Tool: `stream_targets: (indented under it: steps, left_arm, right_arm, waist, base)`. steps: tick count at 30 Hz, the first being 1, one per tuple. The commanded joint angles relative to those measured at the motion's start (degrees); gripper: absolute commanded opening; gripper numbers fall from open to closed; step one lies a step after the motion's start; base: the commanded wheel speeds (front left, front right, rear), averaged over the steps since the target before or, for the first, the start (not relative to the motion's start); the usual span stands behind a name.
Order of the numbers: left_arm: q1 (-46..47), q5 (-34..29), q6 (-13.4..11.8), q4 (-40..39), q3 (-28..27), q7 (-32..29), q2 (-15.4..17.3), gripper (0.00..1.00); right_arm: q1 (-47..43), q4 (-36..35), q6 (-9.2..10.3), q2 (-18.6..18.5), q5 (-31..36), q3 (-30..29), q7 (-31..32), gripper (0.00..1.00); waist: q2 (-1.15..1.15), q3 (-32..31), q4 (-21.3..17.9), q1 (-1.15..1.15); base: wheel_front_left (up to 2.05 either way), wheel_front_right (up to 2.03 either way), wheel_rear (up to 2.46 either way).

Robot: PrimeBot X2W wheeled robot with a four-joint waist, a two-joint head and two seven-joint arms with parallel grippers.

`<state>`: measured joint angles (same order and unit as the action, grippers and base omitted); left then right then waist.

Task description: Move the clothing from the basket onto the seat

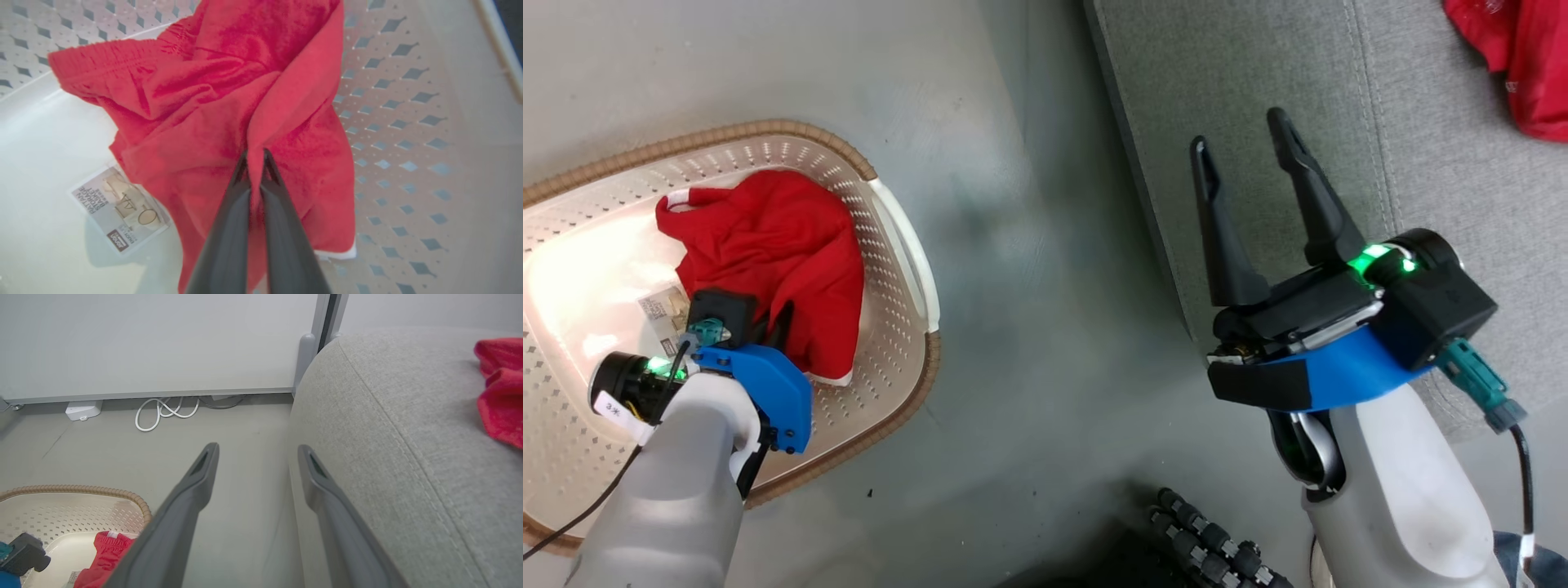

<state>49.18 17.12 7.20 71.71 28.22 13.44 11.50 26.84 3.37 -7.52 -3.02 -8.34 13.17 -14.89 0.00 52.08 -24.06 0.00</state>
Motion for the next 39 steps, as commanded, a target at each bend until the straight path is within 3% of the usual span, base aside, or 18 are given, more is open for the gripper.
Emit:
stream_targets:
  steps: [1,6,19,30,39]
  left_arm:
    - [0.42,0.35,0.02,0.15,-0.23,0.45,0.47,0.00]
    - [-1.00,0.54,0.06,-0.33,0.54,1.24,-1.20,0.00]
    - [-7.79,1.58,0.32,-8.99,6.58,1.79,-7.70,0.00]
    - [-11.08,11.55,0.34,-17.01,18.32,0.79,-8.61,0.00]
    - [-7.69,20.41,0.34,-22.73,25.09,-1.04,-8.52,0.00]
  right_arm:
    - [1.15,0.49,0.06,0.24,-0.35,0.65,-0.26,1.00]
    - [1.78,2.85,0.06,0.20,0.93,0.93,-0.32,1.00]
    - [-3.81,8.44,0.06,0.11,6.10,-0.78,3.04,1.00]
    - [-12.05,9.21,0.06,-0.82,6.03,-3.13,6.38,1.00]
    - [-18.39,8.68,0.06,-0.57,5.14,-3.69,8.44,1.00]
  waist:
    - [0.00,-0.54,-0.19,0.00]
    - [0.00,-4.75,1.77,0.00]
    - [0.00,-24.80,12.74,0.00]
    - [0.00,-40.11,19.49,0.00]
    - [0.00,-48.91,22.25,0.00]
  base:
    - [0.00,0.00,0.00]
    - [0.00,0.00,0.00]
    - [0.00,0.00,0.00]
    - [0.00,0.00,0.00]
    - [0.00,0.00,0.00]
